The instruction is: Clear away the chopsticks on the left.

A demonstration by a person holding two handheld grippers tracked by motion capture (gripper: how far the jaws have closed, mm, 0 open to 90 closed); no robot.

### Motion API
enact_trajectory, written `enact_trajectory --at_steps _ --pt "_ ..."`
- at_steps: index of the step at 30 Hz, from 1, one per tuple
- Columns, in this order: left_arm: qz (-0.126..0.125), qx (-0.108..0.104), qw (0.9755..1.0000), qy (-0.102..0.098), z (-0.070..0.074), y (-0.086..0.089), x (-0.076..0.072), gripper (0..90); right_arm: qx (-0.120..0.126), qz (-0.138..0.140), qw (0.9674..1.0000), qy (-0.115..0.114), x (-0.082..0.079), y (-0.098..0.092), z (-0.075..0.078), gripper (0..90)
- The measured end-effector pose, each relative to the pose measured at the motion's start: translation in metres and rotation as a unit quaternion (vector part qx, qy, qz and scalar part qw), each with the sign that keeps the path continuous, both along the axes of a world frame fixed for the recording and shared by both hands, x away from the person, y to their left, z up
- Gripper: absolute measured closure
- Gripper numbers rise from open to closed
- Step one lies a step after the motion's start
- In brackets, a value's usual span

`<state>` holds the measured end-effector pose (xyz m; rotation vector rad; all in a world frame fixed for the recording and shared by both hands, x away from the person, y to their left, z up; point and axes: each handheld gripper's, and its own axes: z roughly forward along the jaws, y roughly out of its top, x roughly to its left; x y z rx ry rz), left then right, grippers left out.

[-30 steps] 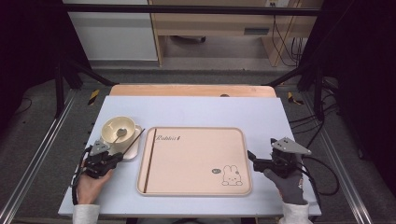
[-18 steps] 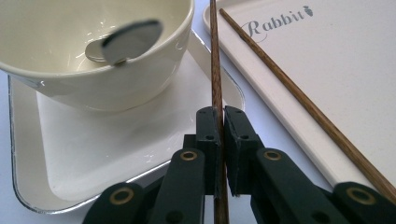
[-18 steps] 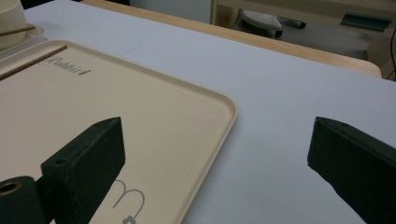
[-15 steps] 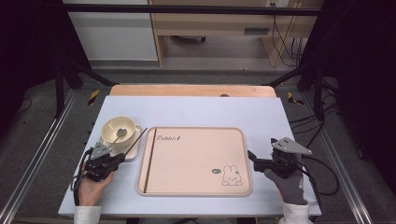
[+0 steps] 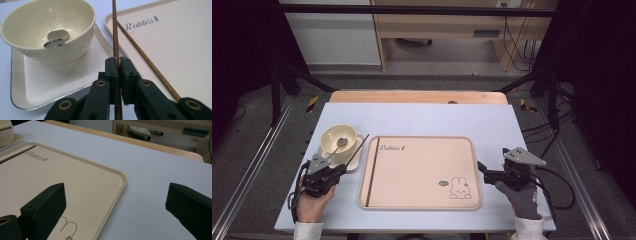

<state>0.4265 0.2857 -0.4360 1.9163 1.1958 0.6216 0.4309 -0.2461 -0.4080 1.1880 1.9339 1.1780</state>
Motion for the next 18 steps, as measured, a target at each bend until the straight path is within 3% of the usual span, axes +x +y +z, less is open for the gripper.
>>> enact_trajectory --at_steps 8,18 --pt "-0.009 0.005 0.9999 -0.009 0.008 -0.008 -0.006 85.1 -0.002 -0.001 1.0 0.002 0.0 0.0 0.0 3.2" --pt "-0.026 0.009 0.9995 -0.015 0.011 -0.036 -0.009 85.0 -0.002 -0.001 1.0 0.0 0.0 -0.001 0.001 3.2"
